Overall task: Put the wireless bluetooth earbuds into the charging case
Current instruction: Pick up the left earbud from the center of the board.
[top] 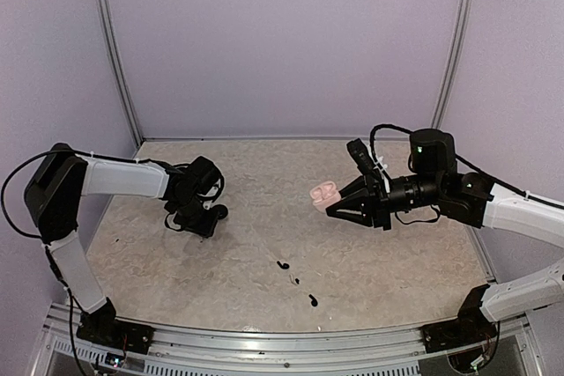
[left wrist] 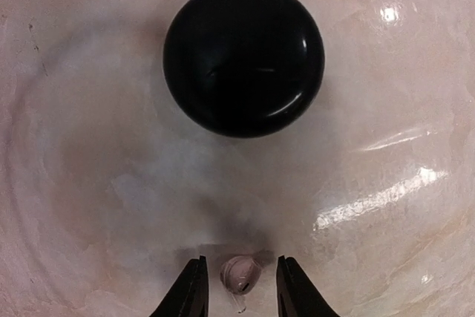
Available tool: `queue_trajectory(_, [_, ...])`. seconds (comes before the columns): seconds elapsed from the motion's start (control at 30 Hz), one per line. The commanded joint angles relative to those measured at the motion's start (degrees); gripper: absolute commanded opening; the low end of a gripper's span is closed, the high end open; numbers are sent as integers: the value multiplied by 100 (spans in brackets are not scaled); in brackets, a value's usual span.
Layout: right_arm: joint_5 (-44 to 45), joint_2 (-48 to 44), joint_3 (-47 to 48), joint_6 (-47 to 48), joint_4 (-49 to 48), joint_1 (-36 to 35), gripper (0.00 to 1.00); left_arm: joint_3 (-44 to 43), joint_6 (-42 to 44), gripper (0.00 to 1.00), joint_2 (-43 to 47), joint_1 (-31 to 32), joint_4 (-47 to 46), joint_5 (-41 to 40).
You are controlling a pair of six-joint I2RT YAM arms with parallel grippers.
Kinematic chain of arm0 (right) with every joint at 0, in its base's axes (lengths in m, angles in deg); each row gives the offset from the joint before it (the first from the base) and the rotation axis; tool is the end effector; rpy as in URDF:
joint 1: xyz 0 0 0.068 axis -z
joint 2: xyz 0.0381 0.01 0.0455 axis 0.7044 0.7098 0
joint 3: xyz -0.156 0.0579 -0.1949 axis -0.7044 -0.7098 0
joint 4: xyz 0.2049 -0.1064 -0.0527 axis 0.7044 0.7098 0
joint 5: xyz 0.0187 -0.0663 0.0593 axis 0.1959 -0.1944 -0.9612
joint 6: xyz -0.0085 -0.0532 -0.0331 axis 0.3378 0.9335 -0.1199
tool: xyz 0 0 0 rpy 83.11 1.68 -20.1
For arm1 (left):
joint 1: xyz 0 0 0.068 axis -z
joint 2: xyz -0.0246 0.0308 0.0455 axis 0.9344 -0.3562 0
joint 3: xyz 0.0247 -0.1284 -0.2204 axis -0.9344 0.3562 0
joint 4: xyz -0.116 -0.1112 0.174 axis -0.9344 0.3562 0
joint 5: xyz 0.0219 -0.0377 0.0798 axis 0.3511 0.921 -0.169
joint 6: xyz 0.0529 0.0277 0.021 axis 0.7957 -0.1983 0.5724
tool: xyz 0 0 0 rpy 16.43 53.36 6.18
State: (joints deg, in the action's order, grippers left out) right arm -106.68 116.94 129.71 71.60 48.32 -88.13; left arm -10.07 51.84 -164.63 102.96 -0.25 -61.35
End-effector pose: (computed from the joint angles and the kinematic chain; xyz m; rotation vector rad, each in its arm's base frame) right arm 0.1556 0.1921 0.2974 -1.1816 1.6319 1.2270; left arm 0.2594 -0.1668 0.1432 0.4558 2.8022 -0.0075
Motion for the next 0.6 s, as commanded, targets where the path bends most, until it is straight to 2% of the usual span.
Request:
queue_trajectory(0.0, [-46, 12, 40, 98, 41, 54, 0, -163, 176, 32, -188, -94, 118, -48])
queue_trajectory(0.17, [-37, 35, 39, 116, 50, 48, 0, -203, 226, 29, -332, -104, 137, -85])
queue_trajectory(0.57, [-19, 57, 71, 148, 72, 50, 0, -228, 282, 13, -400, -78, 98, 33])
